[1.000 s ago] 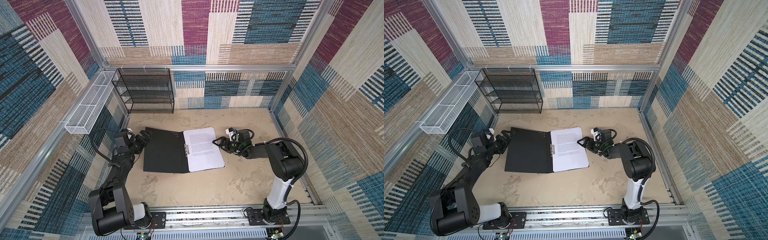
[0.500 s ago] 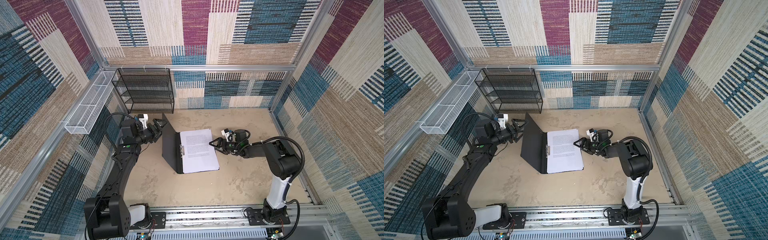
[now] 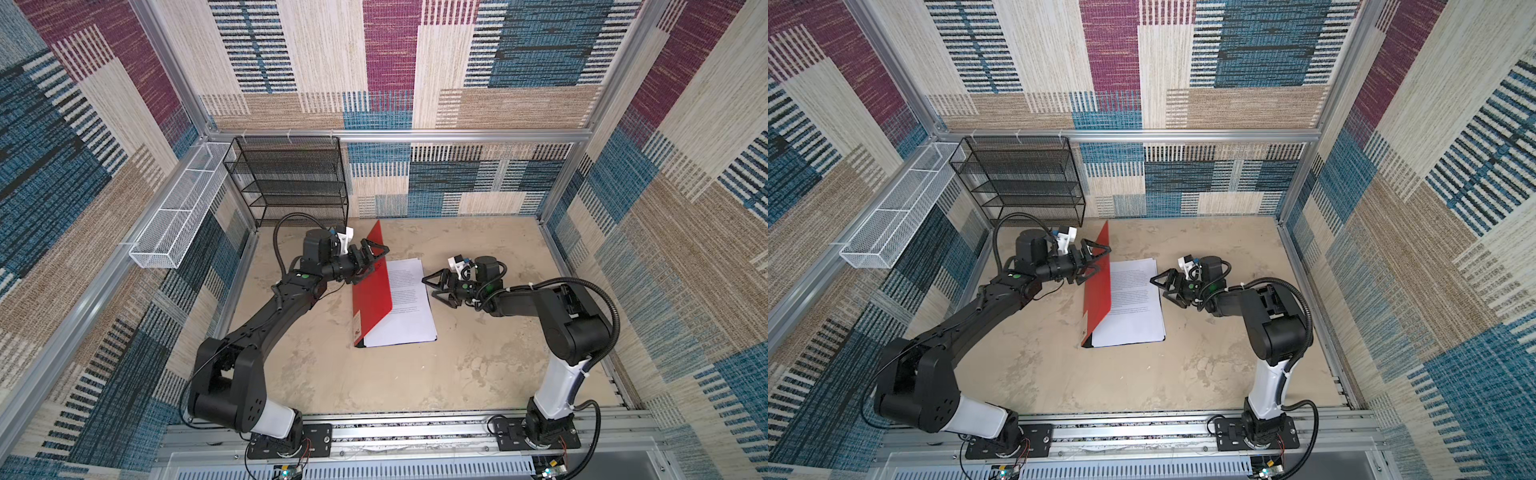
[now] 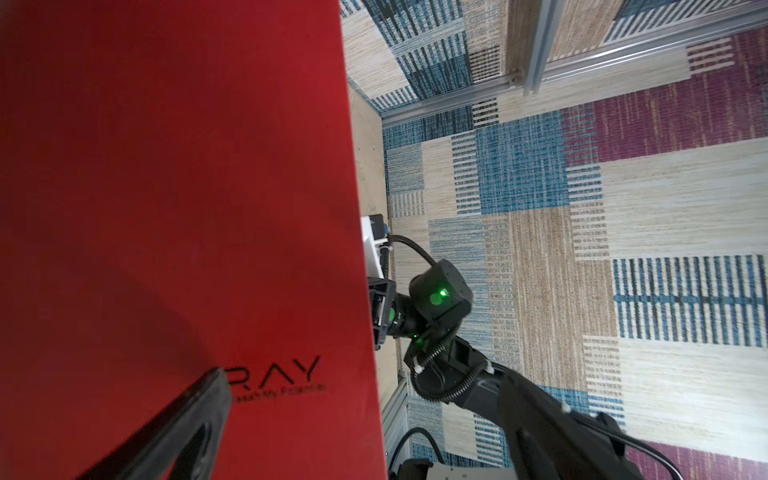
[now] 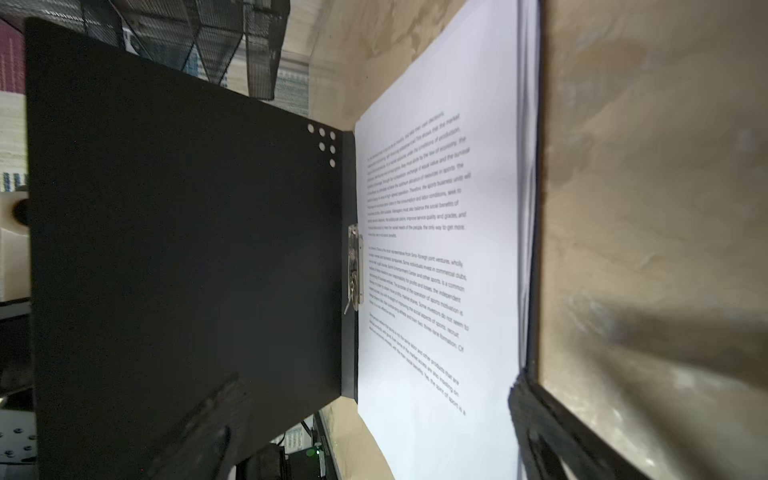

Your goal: Put the files into the folder

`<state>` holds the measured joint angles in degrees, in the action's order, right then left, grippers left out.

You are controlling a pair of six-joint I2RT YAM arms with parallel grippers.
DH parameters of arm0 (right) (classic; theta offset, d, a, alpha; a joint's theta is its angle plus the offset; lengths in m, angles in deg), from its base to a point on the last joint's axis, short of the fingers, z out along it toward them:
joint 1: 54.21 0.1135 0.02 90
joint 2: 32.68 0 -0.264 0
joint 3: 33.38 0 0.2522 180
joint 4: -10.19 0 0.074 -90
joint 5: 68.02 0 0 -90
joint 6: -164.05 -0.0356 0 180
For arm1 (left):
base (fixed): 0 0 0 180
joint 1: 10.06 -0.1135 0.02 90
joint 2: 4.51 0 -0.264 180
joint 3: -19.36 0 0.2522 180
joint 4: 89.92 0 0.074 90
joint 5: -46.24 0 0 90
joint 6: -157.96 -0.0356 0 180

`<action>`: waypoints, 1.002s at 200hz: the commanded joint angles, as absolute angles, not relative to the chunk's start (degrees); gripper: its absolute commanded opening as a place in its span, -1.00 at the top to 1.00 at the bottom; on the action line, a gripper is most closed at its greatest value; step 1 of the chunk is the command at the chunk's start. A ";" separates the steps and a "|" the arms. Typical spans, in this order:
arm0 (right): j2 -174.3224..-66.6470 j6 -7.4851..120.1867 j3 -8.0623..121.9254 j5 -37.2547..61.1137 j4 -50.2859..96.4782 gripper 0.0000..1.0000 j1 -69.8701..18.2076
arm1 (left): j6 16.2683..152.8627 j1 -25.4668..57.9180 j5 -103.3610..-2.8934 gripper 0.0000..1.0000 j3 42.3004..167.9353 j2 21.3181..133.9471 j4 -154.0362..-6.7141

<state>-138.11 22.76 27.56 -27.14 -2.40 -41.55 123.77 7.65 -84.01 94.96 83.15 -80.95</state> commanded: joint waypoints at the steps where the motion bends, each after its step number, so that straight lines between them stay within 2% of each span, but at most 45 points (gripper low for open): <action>1: -135.53 17.24 25.13 -22.78 -4.44 -0.99 -43.86 | 127.22 10.54 -82.25 -1.00 96.85 87.89 -86.09; 34: -130.21 18.57 22.59 -18.35 -0.82 -0.99 -48.18 | 129.86 11.18 -84.11 -0.99 99.52 92.15 -90.60; 69: -128.77 29.24 27.79 -17.16 9.54 -0.99 -46.57 | 117.70 6.85 -77.57 -0.99 100.81 87.19 -73.77; 87: -130.07 34.38 30.58 -15.41 14.59 -0.99 -43.86 | 108.11 4.52 -71.23 -0.99 103.15 88.61 -58.72; 115: -132.93 38.40 32.62 -11.65 17.91 -1.00 -39.42 | 102.77 4.08 -68.37 -0.99 103.36 93.80 -54.81; 156: -136.67 39.85 33.55 -10.37 18.23 -0.93 -36.28 | 98.81 5.30 -66.58 -0.81 103.75 100.58 -53.75; 200: -137.24 39.34 31.19 -10.74 16.39 -0.82 -36.02 | 97.31 8.42 -69.20 -0.61 105.58 106.99 -54.09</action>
